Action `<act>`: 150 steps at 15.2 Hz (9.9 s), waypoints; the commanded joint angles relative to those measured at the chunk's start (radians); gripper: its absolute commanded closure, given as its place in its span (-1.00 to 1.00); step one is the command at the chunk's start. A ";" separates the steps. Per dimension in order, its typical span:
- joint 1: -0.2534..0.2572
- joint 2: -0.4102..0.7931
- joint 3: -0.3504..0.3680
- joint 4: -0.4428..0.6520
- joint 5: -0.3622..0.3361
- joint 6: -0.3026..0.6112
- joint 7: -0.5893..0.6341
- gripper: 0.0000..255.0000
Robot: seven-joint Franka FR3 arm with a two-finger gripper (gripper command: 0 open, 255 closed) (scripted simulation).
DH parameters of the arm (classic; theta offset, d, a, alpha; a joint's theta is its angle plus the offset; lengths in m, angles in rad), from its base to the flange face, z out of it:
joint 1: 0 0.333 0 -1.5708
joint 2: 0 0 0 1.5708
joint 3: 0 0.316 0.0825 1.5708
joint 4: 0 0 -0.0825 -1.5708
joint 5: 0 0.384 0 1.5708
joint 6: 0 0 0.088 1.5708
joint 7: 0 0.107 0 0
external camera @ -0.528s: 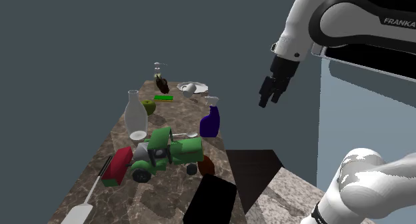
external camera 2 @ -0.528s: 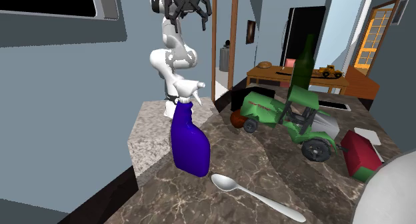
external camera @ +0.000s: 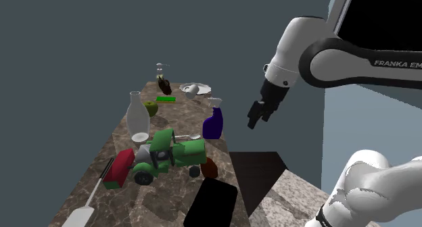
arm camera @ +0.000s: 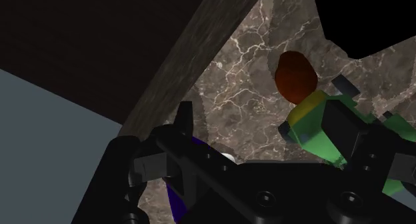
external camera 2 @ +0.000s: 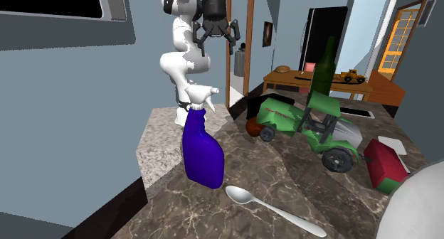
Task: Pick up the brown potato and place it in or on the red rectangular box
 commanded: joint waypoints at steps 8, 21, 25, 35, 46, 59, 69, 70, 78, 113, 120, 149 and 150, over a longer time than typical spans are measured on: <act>0.002 0.116 0.226 -0.176 0.019 0.413 0.169 -1.00; -0.311 0.472 0.664 -0.186 -0.245 0.891 0.543 -1.00; -0.440 0.547 0.763 -0.178 -0.357 0.957 0.623 -1.00; -0.441 0.547 0.764 -0.178 -0.355 0.957 0.622 1.00; -0.441 0.668 0.706 0.035 -0.202 0.649 0.757 -1.00; -0.496 0.933 0.663 0.228 -0.168 0.470 1.049 -1.00; -0.496 0.933 0.663 0.228 -0.168 0.470 1.050 1.00; -0.496 0.933 0.663 0.228 -0.168 0.470 1.050 1.00; -0.507 0.883 0.671 0.247 -0.119 0.418 1.017 1.00; -0.409 0.457 0.648 0.334 0.206 0.023 0.965 1.00; -0.296 0.317 0.677 0.284 0.316 -0.022 1.059 1.00; -0.294 0.356 0.796 0.128 0.366 0.189 1.076 -1.00; -0.292 0.354 0.795 0.127 0.367 0.189 1.075 -1.00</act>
